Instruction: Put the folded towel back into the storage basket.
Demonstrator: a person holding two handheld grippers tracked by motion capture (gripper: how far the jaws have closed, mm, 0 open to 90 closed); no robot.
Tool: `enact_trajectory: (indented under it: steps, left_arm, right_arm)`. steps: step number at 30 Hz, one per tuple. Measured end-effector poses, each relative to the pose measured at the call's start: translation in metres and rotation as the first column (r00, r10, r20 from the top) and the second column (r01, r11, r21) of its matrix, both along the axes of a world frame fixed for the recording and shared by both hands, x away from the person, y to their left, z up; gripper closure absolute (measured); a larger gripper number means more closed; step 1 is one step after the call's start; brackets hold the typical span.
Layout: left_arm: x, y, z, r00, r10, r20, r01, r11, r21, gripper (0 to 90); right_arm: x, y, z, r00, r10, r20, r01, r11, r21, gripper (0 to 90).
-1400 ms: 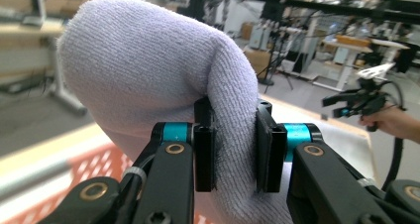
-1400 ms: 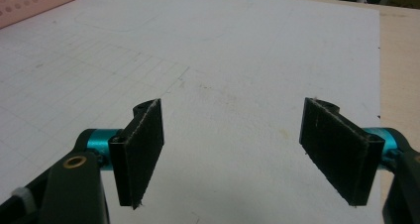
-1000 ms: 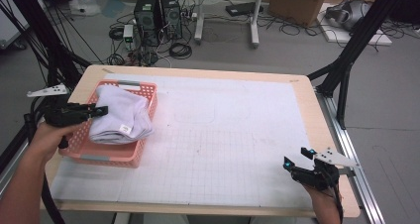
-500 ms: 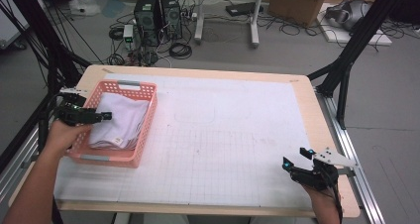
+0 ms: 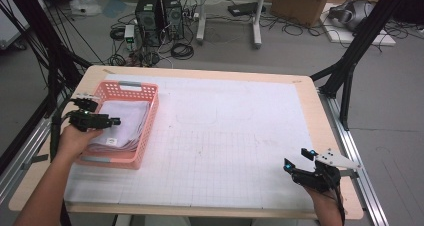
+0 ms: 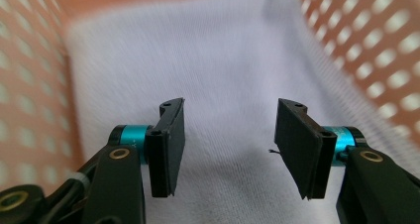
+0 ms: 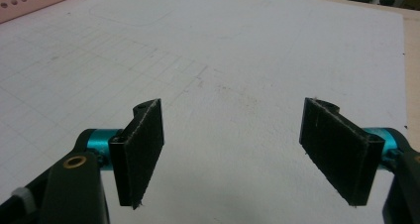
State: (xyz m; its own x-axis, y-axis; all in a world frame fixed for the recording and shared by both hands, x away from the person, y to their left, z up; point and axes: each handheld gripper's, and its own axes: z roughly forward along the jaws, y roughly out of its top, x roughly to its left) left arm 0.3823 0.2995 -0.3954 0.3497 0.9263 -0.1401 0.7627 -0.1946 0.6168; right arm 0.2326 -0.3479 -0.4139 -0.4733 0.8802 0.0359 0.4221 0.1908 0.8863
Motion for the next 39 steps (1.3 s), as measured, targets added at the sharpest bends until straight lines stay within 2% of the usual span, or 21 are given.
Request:
enact_trajectory:
  steps: [2, 3, 6, 7, 8, 9, 11, 13, 16, 18, 20, 21, 23, 25, 26, 27, 30, 34, 37, 38, 39]
  left_arm:
    - [0.004, -0.008, -0.008, 0.9995, 0.013, -0.03, -0.01, 0.9964, 0.084, 45.6]
    - [0.006, -0.01, -0.01, 0.9992, 0.015, -0.037, -0.011, 0.9948, 0.101, 45.8]
    - [0.006, -0.011, -0.01, 0.9987, 0.047, -0.02, -0.044, 0.9928, 0.112, 45.7]
    - [0.005, -0.01, -0.008, 0.9988, 0.049, -0.001, -0.048, 0.993, 0.107, 45.3]
    - [0.003, -0.01, -0.006, 0.9985, 0.045, 0.031, -0.048, 0.9947, 0.091, 44.1]
    - [0.0, -0.008, -0.004, 0.9969, 0.041, 0.068, -0.044, 0.998, 0.046, 42.8]
    - [-0.007, -0.006, 0.002, 0.9872, 0.038, 0.155, -0.031, 0.9984, -0.047, 40.5]
    - [-0.015, -0.005, 0.007, 0.9702, 0.037, 0.24, -0.007, 0.9925, -0.122, 38.2]
    - [-0.027, -0.008, 0.015, 0.9322, 0.044, 0.359, 0.036, 0.9766, -0.212, 33.0]
    - [-0.035, -0.011, 0.02, 0.9058, 0.056, 0.42, 0.056, 0.9669, -0.249, 27.8]
    - [-0.043, -0.019, 0.025, 0.8769, 0.07, 0.476, 0.081, 0.9534, -0.291, 24.6]
    - [-0.045, -0.022, 0.027, 0.8682, 0.068, 0.492, 0.091, 0.9519, -0.293, 22.6]
    - [-0.051, -0.031, 0.032, 0.8426, 0.06, 0.535, 0.123, 0.9465, -0.298, 18.8]
    - [-0.056, -0.041, 0.038, 0.8264, 0.039, 0.562, 0.157, 0.9422, -0.296, 19.0]
    - [-0.056, -0.041, 0.038, 0.8264, 0.039, 0.562, 0.157, 0.9422, -0.296, 19.2]
    - [-0.06, -0.053, 0.042, 0.8095, 0.006, 0.587, 0.194, 0.9408, -0.277, 19.6]
    - [-0.066, -0.07, 0.048, 0.793, -0.016, 0.609, 0.238, 0.928, -0.286, 19.9]
    - [-0.075, -0.093, 0.052, 0.7632, -0.06, 0.643, 0.311, 0.9071, -0.284, 20.3]
    - [-0.082, -0.109, 0.052, 0.7453, -0.081, 0.662, 0.338, 0.9012, -0.271, 20.6]
    - [-0.084, -0.114, 0.05, 0.7411, -0.087, 0.666, 0.35, 0.8962, -0.273, 20.6]
    - [-0.086, -0.12, 0.048, 0.7378, -0.09, 0.669, 0.353, 0.8966, -0.268, 20.7]
  right_arm:
    - [0.0, 0.0, 0.0, 1.0, -0.003, -0.003, 0.003, 1.0, 0.004, 24.2]
    - [0.0, -0.001, 0.0, 1.0, -0.003, -0.004, 0.003, 1.0, 0.005, 24.2]
    - [0.0, -0.001, 0.0, 1.0, -0.003, -0.001, 0.003, 1.0, 0.005, 24.2]
    - [0.0, -0.002, 0.0, 1.0, -0.003, -0.001, 0.003, 1.0, 0.005, 24.2]
    - [0.0, -0.002, 0.0, 1.0, -0.002, 0.001, 0.002, 1.0, 0.007, 24.2]
    - [0.0, -0.002, 0.0, 1.0, 0.001, 0.003, -0.001, 1.0, 0.006, 24.2]
    - [0.0, -0.001, 0.001, 1.0, 0.0, 0.0, 0.0, 1.0, 0.013, 24.2]
    - [0.0, -0.002, 0.001, 1.0, 0.001, 0.004, -0.001, 1.0, 0.014, 24.2]
    - [-0.001, -0.002, 0.002, 1.0, -0.001, 0.007, 0.001, 1.0, 0.013, 24.2]
    - [-0.001, -0.003, 0.002, 0.9999, -0.002, 0.01, 0.002, 1.0, 0.003, 24.2]
    - [-0.001, -0.004, 0.002, 0.9999, -0.004, 0.011, 0.004, 1.0, -0.012, 24.2]
    - [-0.001, -0.004, 0.002, 0.9999, -0.005, 0.011, 0.005, 1.0, -0.017, 24.2]
    - [-0.001, -0.004, 0.002, 0.9999, -0.006, 0.011, 0.006, 1.0, -0.02, 24.2]
    - [0.0, -0.004, 0.002, 0.9999, -0.003, 0.013, 0.003, 1.0, -0.018, 24.1]
    - [0.001, -0.004, 0.002, 0.9999, -0.005, 0.011, 0.005, 1.0, -0.015, 24.1]
    - [0.001, -0.004, 0.002, 1.0, -0.003, 0.009, 0.003, 1.0, -0.014, 23.8]
    - [0.003, -0.004, 0.001, 1.0, 0.003, 0.008, -0.003, 1.0, -0.02, 21.3]
    - [0.004, -0.004, 0.001, 0.9999, 0.008, 0.008, -0.007, 1.0, -0.022, 20.9]
    - [0.006, -0.004, 0.001, 0.9998, 0.013, 0.013, -0.012, 0.999, -0.031, 19.3]
    - [0.005, -0.003, 0.002, 0.9999, 0.013, 0.012, -0.012, 0.999, -0.031, 19.2]
    - [0.006, -0.003, 0.002, 0.9997, 0.019, 0.014, -0.018, 0.999, -0.033, 19.2]
